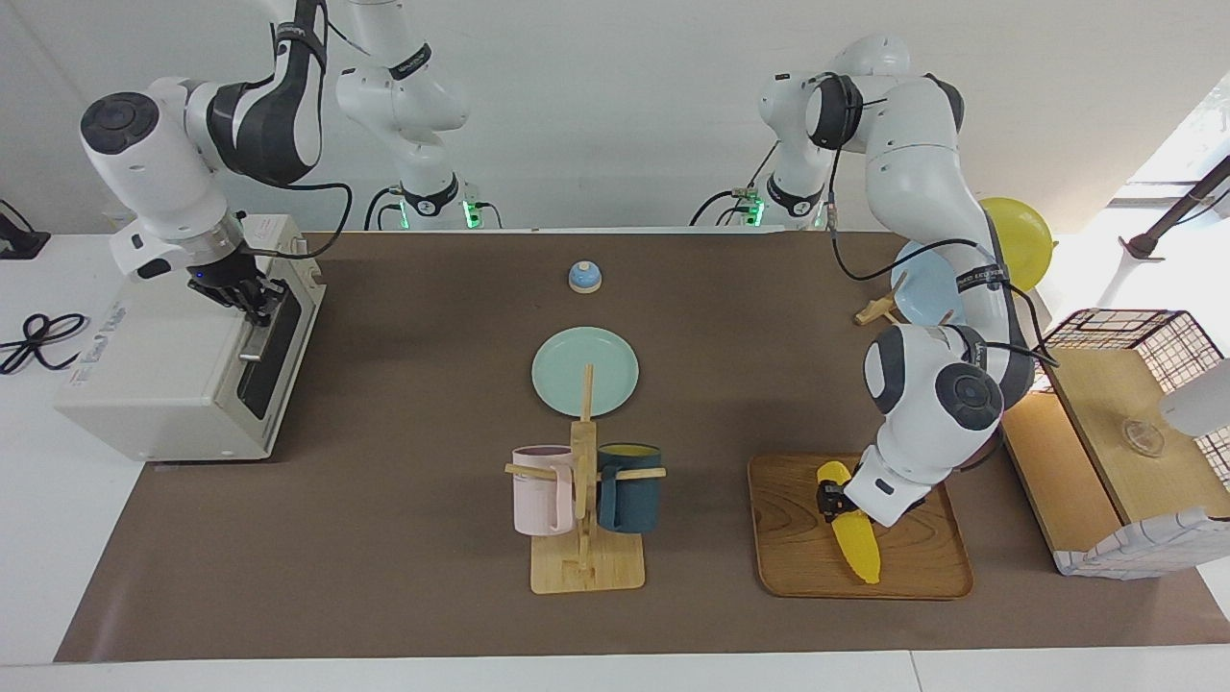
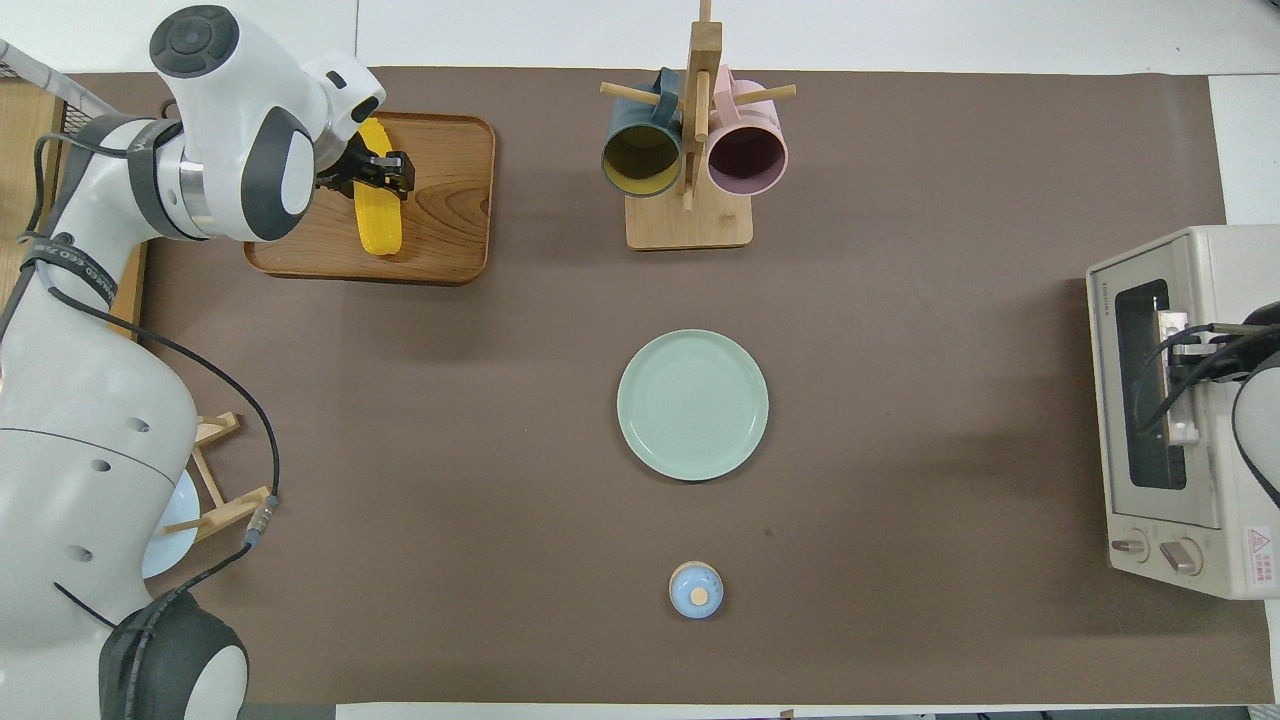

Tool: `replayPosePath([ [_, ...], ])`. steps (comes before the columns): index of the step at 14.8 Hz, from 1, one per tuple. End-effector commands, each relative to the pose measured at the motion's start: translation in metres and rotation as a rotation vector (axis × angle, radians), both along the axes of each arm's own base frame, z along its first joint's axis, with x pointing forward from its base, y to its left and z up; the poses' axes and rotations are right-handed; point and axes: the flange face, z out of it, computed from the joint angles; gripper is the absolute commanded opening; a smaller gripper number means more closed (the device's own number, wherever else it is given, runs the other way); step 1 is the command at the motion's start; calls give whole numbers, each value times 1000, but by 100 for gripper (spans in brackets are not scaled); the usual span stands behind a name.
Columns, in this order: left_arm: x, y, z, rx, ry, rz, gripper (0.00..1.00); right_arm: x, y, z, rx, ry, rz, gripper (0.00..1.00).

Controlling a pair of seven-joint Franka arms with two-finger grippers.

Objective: Put corn in oven

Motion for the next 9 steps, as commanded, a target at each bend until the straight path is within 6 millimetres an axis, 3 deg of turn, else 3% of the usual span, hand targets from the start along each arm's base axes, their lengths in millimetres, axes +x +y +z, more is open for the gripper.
replayPosePath([
  [1, 1, -1, -2, 15, -3, -13, 0, -6, 16, -24, 8, 21, -36, 0],
  [3, -2, -1, 9, 5, 10, -9, 0, -3, 40, -29, 28, 18, -31, 0],
  [6, -15, -6, 65, -60, 34, 18, 0, -3, 63, -44, 44, 9, -21, 0],
  [8, -37, -6, 107, -82, 57, 47, 0, -4, 68, -61, 44, -3, -7, 0],
  [9, -54, -17, 126, -84, 59, 72, 0, -4, 74, -71, 45, -4, 5, 0],
])
